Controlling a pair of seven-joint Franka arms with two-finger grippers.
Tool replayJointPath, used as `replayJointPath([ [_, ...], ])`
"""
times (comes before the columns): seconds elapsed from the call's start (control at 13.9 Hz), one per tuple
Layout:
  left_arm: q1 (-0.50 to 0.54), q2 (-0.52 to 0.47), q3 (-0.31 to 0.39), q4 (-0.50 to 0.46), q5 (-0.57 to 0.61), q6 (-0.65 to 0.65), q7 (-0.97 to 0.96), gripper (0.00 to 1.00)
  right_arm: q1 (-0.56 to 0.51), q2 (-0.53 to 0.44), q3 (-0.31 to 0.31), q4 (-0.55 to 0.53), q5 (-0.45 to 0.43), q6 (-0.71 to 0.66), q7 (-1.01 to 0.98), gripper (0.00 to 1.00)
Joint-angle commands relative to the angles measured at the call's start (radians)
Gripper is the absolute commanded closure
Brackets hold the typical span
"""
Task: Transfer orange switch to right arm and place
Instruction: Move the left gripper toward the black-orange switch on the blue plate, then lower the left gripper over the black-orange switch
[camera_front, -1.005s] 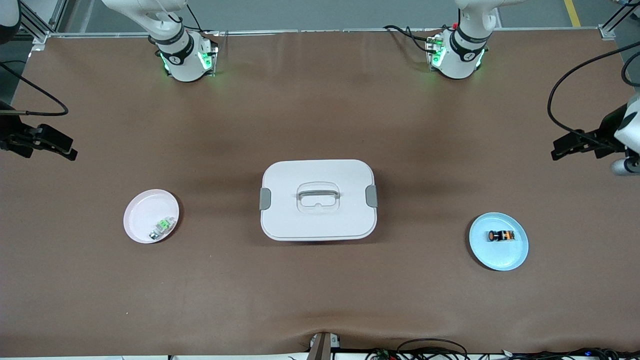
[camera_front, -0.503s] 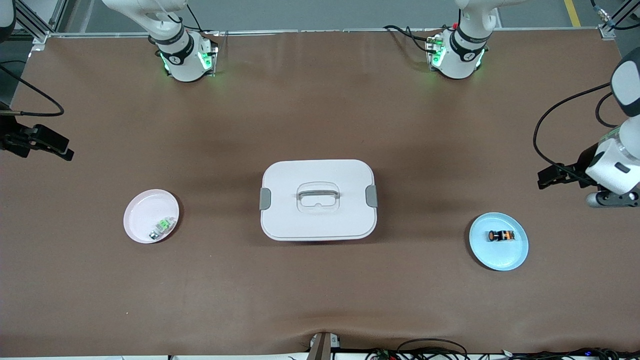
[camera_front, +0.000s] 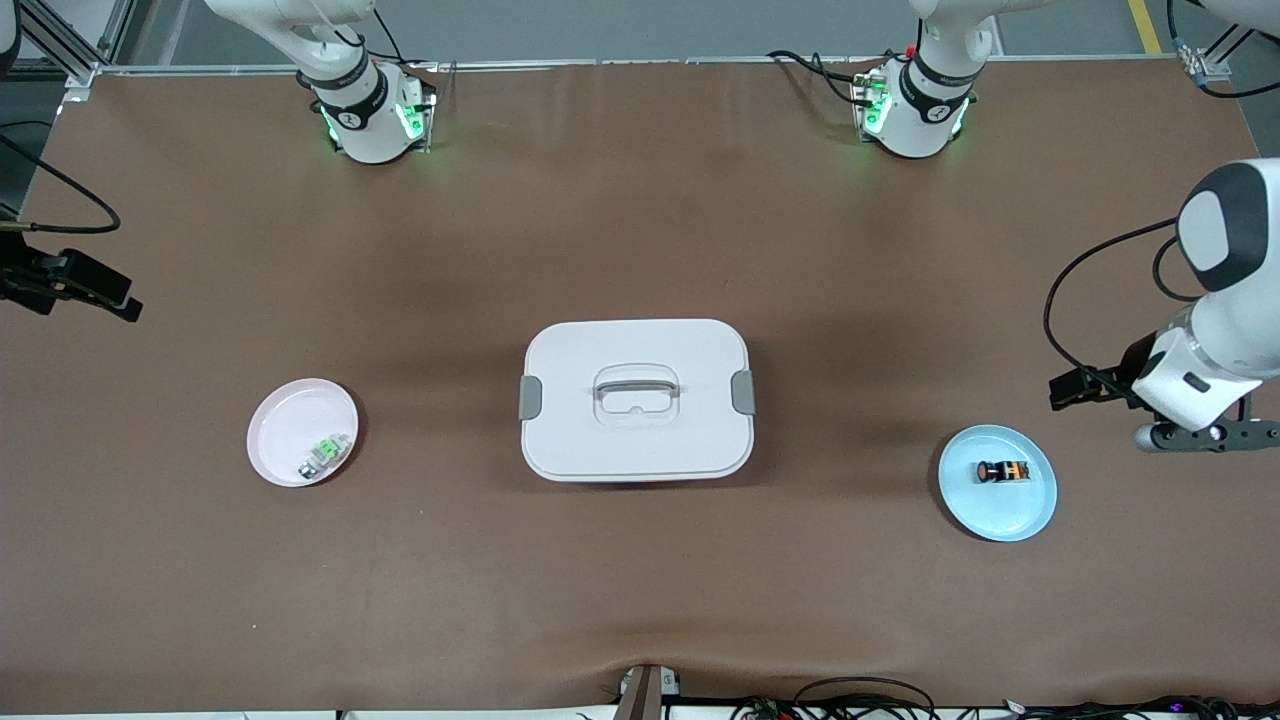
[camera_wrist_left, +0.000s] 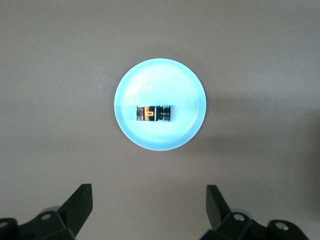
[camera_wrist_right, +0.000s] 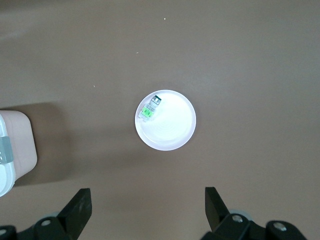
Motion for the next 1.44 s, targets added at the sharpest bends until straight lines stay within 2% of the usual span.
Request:
replayJointPath([
  [0.0, 0.007, 0.039, -0.002, -0.003, 0.02, 0.056, -0.007, 0.0, -0.015, -0.018, 0.009, -0.007, 0.011, -0.008, 0.009, 0.0],
  [0.43, 0.042, 0.133, 0.004, 0.002, 0.023, 0.153, -0.004, 0.0, -0.024, -0.016, 0.009, -0.008, 0.012, -0.008, 0.009, 0.0],
  [1.01, 0.024, 0.24, 0.005, 0.014, 0.028, 0.21, -0.08, 0.0, -0.034, -0.015, 0.009, -0.008, 0.032, -0.008, 0.008, 0.0],
  [1.15, 0.025, 0.274, 0.004, 0.016, 0.098, 0.268, -0.083, 0.0, -0.034, -0.015, 0.009, -0.008, 0.031, -0.008, 0.009, 0.0],
  [1.36, 0.035, 0.3, 0.004, 0.016, 0.114, 0.276, -0.091, 0.0, -0.034, -0.016, 0.009, -0.008, 0.032, -0.008, 0.009, 0.0],
])
